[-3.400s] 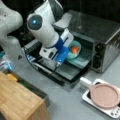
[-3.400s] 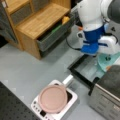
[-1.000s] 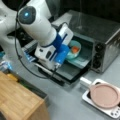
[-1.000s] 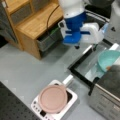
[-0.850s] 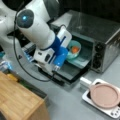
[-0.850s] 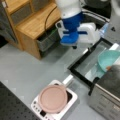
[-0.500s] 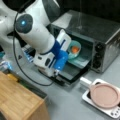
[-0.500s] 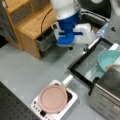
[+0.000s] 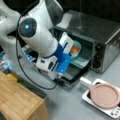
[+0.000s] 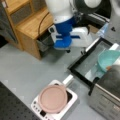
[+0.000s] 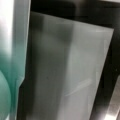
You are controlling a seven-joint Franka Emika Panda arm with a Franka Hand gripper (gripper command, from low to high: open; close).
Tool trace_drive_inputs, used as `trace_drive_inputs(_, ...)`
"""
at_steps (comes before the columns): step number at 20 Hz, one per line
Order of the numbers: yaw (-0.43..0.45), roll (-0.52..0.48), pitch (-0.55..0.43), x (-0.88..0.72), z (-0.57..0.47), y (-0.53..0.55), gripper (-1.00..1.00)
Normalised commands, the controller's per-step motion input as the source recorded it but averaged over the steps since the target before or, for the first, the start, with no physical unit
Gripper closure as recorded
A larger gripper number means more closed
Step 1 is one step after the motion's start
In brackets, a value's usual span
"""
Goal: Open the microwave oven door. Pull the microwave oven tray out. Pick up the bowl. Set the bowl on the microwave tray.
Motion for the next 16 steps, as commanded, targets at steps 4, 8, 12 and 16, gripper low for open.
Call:
trace_drive_inputs(4,0.170,0.058,0.080,0.33,-0.04,-0.22,-1.00)
trace_drive_inputs(8,0.164,0.066,0.058,0.33,-0.03,-0.24,-1.00)
trace_drive_inputs(12,0.157,0.086,0.050,0.29,-0.04,-0.26,-1.00)
trace_drive_inputs(16,0.148,0.118,0.041,0.23,-0.09,-0.25,-1.00)
